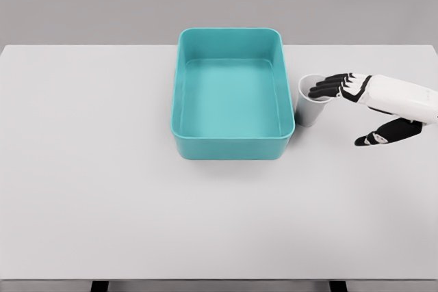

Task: Put the paper cup into the basket with your right arm

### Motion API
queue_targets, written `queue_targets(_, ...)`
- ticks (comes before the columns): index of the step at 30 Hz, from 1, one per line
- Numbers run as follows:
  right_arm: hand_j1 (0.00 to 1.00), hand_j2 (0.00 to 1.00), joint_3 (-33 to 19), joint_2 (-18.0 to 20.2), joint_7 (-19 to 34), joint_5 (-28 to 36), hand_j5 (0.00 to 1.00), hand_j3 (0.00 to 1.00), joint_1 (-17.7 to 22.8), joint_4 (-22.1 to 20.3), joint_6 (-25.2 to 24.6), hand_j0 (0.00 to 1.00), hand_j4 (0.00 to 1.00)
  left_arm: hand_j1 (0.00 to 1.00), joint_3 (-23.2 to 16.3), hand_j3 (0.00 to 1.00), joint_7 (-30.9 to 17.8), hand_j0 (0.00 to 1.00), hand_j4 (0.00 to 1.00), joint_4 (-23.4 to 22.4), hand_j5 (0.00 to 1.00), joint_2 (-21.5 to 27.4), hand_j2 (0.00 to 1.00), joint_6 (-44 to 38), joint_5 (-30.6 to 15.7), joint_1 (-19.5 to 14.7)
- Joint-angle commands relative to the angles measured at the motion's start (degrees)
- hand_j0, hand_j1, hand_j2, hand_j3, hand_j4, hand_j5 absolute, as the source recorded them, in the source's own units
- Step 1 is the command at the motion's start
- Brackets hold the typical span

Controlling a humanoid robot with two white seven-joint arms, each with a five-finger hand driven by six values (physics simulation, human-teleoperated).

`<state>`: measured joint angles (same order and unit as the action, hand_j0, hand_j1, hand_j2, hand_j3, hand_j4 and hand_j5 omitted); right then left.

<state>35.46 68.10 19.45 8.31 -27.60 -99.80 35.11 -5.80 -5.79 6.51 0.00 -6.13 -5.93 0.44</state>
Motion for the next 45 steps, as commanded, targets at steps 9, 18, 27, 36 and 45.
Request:
queue_targets(9, 1.00, 1.00, -4.26, -7.28, 0.67, 7.76, 1.00, 1.00, 1.76, 9.62, -0.11, 1.00, 1.00, 1.00, 0.00, 1.00, -0.01, 1.00, 1.00, -0.01, 1.00, 0.00, 1.00, -0.02, -0.05, 0.00)
queue_targets(18, 1.00, 1.00, -24.91, -28.98, 15.55, 28.08, 1.00, 1.00, 6.50, 17.18, -20.41, 1.00, 1.00, 1.00, 0.00, 1.00, -0.01, 1.00, 1.00, -0.01, 1.00, 0.00, 1.00, -0.02, 0.04, 0.09)
queue_targets(27, 1.00, 1.00, -31.33, -35.94, 15.55, 18.24, 1.00, 1.00, 6.77, 25.18, -28.60, 1.00, 1.00, 1.00, 0.00, 1.00, -0.01, 1.00, 1.00, -0.01, 1.00, 0.00, 1.00, -0.02, -0.05, 0.09)
queue_targets(36, 1.00, 1.00, -25.62, -36.11, 15.55, 4.61, 1.00, 1.00, 6.15, 30.02, -28.51, 1.00, 1.00, 1.00, 0.00, 1.00, -0.01, 1.00, 1.00, -0.01, 1.00, 0.00, 1.00, -0.02, 0.04, 0.09)
queue_targets(45, 1.00, 1.00, -26.50, -37.43, 15.55, 5.75, 1.00, 1.00, 5.89, 34.94, -28.34, 1.00, 1.00, 1.00, 0.00, 1.00, -0.01, 1.00, 1.00, -0.01, 1.00, 0.00, 1.00, -0.02, 0.04, 0.00)
